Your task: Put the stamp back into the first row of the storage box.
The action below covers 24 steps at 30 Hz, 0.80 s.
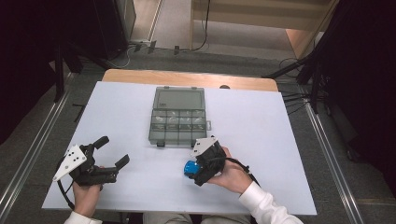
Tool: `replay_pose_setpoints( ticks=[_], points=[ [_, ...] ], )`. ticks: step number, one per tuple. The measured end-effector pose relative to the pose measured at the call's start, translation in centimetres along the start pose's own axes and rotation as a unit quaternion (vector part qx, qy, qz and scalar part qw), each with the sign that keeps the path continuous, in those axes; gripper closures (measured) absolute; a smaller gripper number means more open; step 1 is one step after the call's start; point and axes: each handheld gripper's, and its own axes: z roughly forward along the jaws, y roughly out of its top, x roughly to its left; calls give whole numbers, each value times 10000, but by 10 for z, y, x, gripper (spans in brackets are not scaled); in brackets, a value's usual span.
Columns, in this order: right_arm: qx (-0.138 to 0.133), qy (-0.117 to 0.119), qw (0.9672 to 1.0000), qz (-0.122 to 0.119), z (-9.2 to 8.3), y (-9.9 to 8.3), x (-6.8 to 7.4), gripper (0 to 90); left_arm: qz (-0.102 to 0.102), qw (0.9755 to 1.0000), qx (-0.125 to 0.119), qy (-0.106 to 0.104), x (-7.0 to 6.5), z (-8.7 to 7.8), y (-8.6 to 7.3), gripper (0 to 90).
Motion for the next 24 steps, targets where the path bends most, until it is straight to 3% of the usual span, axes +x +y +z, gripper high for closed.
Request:
replay_pose_setpoints(
  ticks=[6, 9, 13, 17, 18, 19, 24],
  points=[
    [301, 143, 9993, -178, 5, 4, 2, 0, 1, 10000, 0, -24, 0, 0, 0, 0],
    [496, 218, 9978, -381, 9, 4, 3, 0, 15, 10000, 0, -12, 0, 0, 0, 0],
    [789, 244, 9959, -361, 14, 4, 3, 6, 32, 10000, 19, -5, 0, 0, 0, 0],
    [979, 313, 9939, -394, 16, 6, 4, 85, 15, 10000, 15, -22, 0, 0, 0, 0],
    [1145, 300, 9920, -437, 16, 7, 5, 148, 14, 10000, 14, -20, 0, 0, 0, 0],
    [1311, 319, 9897, -479, 19, 7, 5, 147, 15, 10000, 18, -20, 0, 0, 0, 0],
    [1478, 395, 9863, -623, 22, 8, 7, 221, 9, 10000, 43, -18, 0, 0, 0, 0]
  ],
)
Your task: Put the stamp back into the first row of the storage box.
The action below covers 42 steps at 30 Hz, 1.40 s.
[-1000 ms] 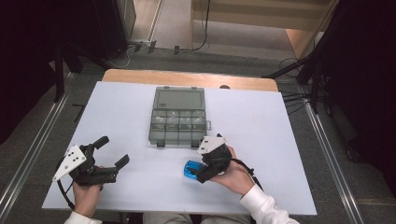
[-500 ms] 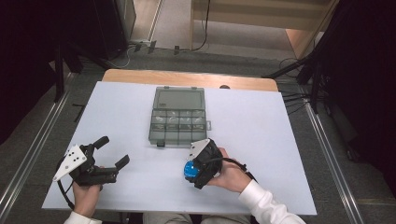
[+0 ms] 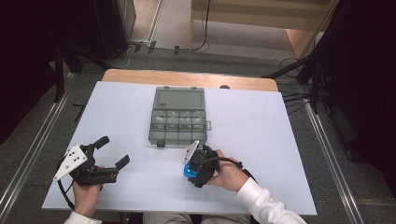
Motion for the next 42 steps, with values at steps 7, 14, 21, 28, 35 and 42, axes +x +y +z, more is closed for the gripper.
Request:
replay_pose_setpoints(
  ticks=[7, 14, 21, 28, 35, 42],
  points=[
    [181, -12, 9997, -168, 4, 1, 2, 397, -28, 10000, -17, -11, 0, 0, 0, 0],
    [193, 96, 9998, 5, 3, 2, -1, 423, -30, 10000, -24, -15, 0, 0, 0, 0],
    [207, 224, 9995, 98, 0, 4, -6, 426, -131, 9999, -47, -44, 2, -1, -1, 0],
    [84, 407, 9989, 203, -13, 11, -14, 427, -157, 9999, -61, -26, 3, -1, 0, 0],
    [159, 500, 9980, 360, -26, 24, -30, 426, -239, 9997, -81, -35, 4, -1, -1, 0],
    [76, 574, 9976, 367, -31, 31, -41, 427, -237, 9997, -60, -45, 4, -1, -1, 0]
  ],
)
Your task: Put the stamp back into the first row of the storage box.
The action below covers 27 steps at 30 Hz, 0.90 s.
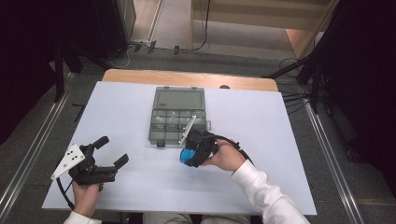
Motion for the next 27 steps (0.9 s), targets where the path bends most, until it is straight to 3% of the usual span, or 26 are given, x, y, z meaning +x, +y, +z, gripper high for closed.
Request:
replay_pose_setpoints(
  ticks=[14, 27],
  points=[
    [-77, 20, 10000, 37, -16, 21, -29, 427, 3, 10000, 75, -51, -1, 2, -1, 0],
    [24, 23, 9996, 268, -14, 34, -61, 427, 42, 9999, 98, -59, -2, 3, -1, 0]
  ],
)
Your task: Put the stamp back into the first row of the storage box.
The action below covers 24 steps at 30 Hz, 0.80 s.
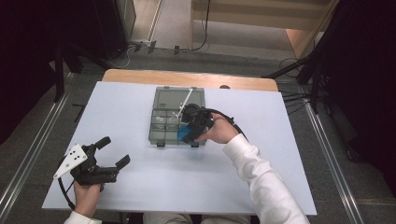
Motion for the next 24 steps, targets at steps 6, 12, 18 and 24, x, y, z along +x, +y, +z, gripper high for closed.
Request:
replay_pose_setpoints(
  ticks=[6, 12, 18, 24],
  points=[
    [7, -59, 9999, 123, 5, 11, -22, 427, 35, 10000, 2, -4, -2, 0, 0, 0],
    [65, -53, 9996, 256, 9, 23, -40, 427, 16, 10000, -14, -6, -1, 0, 0, 0],
    [118, -239, 9995, 143, 11, 34, -54, 427, 14, 10000, 1, -21, -1, 0, 0, 0],
    [259, -467, 9985, -118, 10, 48, -61, 427, 14, 10000, 12, 15, -1, 0, 0, 0]
  ],
)
